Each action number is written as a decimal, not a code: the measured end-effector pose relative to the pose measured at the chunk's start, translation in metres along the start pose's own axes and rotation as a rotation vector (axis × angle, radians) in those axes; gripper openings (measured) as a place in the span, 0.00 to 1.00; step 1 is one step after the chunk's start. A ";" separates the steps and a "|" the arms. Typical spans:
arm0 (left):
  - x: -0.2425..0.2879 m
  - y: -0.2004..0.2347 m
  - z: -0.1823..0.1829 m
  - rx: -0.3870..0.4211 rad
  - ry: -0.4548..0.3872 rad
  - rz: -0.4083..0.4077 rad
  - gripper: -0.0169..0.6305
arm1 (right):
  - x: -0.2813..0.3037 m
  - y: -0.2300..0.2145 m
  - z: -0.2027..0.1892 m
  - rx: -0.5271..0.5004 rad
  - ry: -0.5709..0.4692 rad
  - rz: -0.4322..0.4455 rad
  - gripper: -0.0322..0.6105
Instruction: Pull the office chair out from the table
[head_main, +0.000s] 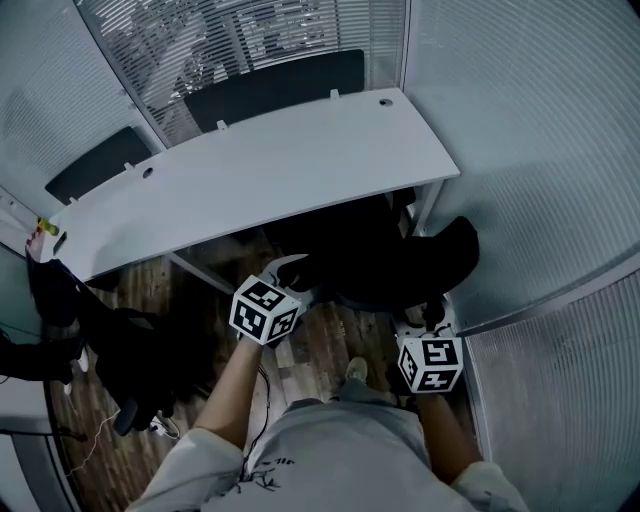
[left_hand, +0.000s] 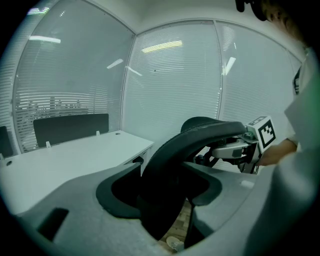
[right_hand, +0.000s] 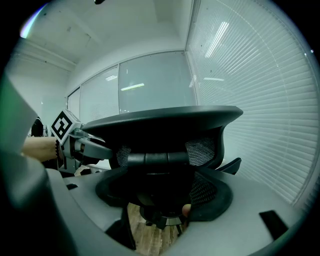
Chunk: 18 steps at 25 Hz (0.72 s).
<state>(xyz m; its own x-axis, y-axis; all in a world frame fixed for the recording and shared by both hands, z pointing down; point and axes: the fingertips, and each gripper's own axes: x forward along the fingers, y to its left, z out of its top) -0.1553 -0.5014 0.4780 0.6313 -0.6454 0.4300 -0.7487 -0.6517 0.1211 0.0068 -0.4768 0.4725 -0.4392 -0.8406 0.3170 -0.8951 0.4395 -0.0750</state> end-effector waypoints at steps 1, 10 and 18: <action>-0.003 -0.002 -0.002 0.000 -0.001 -0.001 0.41 | -0.003 0.003 -0.001 0.001 -0.002 -0.003 0.49; -0.026 -0.023 -0.016 0.003 0.003 -0.021 0.41 | -0.034 0.022 -0.013 0.010 0.000 -0.025 0.49; -0.038 -0.044 -0.030 0.016 -0.004 -0.034 0.41 | -0.059 0.028 -0.026 0.013 -0.012 -0.032 0.49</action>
<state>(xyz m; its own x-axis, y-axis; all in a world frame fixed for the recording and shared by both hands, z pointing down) -0.1518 -0.4365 0.4830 0.6572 -0.6243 0.4223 -0.7235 -0.6795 0.1214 0.0097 -0.4070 0.4765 -0.4114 -0.8579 0.3078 -0.9096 0.4082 -0.0778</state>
